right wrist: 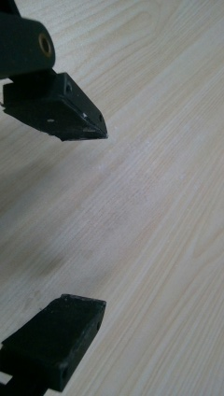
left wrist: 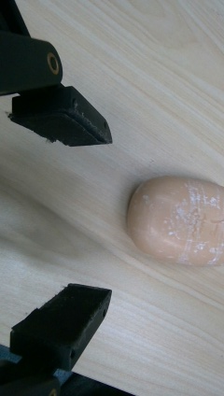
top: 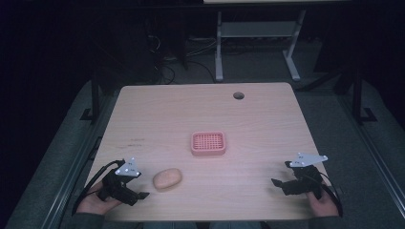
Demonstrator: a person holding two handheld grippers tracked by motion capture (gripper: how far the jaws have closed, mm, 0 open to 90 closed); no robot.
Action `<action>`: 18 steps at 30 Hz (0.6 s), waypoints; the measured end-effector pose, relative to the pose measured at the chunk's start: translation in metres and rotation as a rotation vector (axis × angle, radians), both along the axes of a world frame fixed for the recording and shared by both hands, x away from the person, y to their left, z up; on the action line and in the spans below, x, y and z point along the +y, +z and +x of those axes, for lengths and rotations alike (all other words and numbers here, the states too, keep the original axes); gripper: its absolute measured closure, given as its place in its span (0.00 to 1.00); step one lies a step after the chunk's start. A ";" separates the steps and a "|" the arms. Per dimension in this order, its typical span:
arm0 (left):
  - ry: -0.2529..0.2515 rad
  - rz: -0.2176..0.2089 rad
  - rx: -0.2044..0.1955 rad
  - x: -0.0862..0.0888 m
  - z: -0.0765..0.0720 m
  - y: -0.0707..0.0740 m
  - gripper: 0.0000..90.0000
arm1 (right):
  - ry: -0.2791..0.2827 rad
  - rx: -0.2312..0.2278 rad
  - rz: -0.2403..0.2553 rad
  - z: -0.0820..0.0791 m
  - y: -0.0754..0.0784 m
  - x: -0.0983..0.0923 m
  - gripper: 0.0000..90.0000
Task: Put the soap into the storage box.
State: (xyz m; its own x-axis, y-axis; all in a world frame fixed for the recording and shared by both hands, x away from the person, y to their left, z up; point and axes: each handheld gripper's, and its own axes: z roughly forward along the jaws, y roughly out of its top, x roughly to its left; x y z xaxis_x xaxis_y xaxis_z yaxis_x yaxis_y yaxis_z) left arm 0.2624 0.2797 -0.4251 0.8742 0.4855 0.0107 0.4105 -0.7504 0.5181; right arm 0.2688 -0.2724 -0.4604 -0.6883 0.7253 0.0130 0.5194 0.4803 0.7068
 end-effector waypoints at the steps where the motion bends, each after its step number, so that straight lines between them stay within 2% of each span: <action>1: 0.002 -0.001 0.002 -0.001 0.000 0.000 0.23 | 0.000 0.001 0.001 0.000 0.000 0.000 0.16; 18: -0.038 0.019 0.021 -0.020 0.008 0.001 0.23 | -0.003 0.001 0.008 -0.001 0.000 -0.001 0.16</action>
State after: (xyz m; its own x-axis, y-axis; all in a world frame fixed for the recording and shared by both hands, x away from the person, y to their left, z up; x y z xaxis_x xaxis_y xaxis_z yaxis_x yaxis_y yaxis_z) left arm 0.2701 0.2598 -0.4245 0.8921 0.4519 0.0014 0.3920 -0.7753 0.4952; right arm 0.2681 -0.2730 -0.4600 -0.6861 0.7272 0.0196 0.5214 0.4729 0.7103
